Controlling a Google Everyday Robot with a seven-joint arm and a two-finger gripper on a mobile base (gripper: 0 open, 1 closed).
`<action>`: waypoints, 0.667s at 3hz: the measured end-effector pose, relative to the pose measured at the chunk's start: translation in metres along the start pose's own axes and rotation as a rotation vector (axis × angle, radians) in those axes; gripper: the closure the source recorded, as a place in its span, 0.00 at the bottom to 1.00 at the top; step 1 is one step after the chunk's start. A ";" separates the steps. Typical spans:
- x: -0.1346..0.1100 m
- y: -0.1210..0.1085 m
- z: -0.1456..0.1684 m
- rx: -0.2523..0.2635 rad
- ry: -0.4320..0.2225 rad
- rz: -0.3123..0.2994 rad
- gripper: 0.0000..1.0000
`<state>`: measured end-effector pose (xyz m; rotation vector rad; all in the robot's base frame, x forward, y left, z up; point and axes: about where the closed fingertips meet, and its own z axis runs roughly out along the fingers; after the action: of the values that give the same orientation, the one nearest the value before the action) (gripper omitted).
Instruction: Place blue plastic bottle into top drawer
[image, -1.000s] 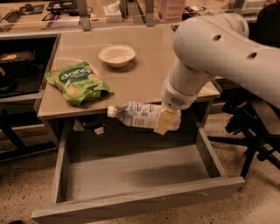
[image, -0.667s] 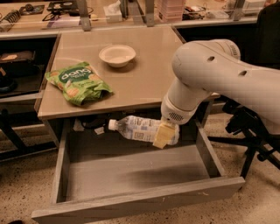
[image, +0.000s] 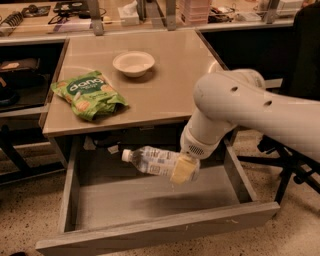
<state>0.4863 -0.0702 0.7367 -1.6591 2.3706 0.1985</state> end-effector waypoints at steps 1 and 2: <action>0.017 0.018 0.050 -0.069 -0.014 0.081 1.00; 0.026 0.016 0.085 -0.106 -0.019 0.128 1.00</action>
Offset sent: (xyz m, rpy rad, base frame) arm -0.0047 0.0011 -0.1359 0.0980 0.1750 -0.1414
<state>0.4724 -0.0675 0.6475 -1.5419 2.4935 0.3680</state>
